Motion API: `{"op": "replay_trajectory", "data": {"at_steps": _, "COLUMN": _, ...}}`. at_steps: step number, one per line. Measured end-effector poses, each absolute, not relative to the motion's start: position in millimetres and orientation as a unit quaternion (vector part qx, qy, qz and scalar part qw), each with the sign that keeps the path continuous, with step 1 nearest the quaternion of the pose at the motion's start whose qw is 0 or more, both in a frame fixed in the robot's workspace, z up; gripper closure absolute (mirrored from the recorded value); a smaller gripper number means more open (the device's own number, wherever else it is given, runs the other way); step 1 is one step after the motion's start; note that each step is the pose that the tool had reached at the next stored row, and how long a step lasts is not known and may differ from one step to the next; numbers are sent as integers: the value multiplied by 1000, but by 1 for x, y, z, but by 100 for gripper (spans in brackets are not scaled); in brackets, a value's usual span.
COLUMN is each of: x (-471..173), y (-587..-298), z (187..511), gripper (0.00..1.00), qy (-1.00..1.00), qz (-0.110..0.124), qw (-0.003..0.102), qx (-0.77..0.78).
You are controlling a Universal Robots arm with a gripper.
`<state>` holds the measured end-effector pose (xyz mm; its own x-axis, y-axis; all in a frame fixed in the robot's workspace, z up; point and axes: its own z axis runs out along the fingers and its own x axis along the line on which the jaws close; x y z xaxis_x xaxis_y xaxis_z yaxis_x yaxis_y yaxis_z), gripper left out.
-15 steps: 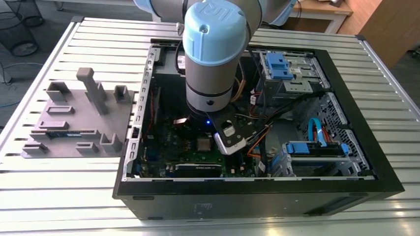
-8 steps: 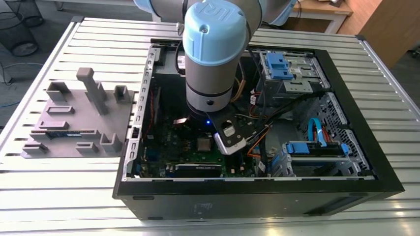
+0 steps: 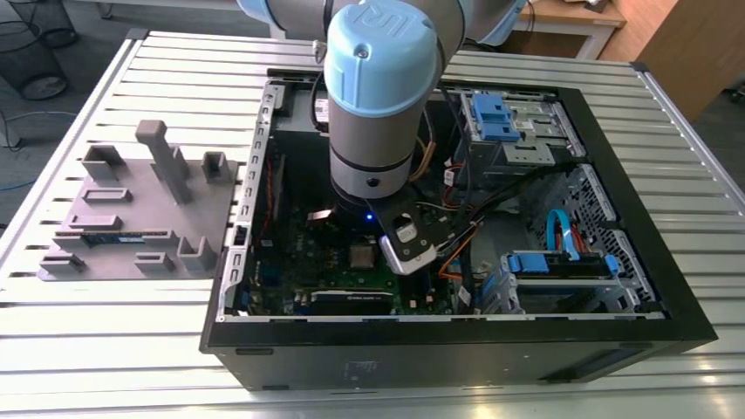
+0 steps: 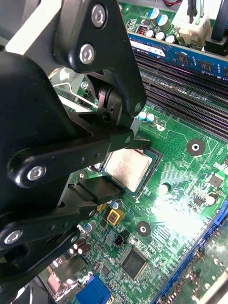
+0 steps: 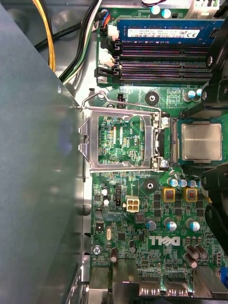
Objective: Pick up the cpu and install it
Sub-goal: 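Place the cpu into insertion slot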
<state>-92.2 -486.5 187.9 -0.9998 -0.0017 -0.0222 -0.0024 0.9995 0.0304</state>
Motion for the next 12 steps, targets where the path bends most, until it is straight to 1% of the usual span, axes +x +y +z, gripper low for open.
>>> {"op": "replay_trajectory", "data": {"at_steps": 12, "x": -92, "y": -486, "z": 188, "gripper": 53, "qy": 1000, "qz": 15, "qw": 11, "qx": -1}}
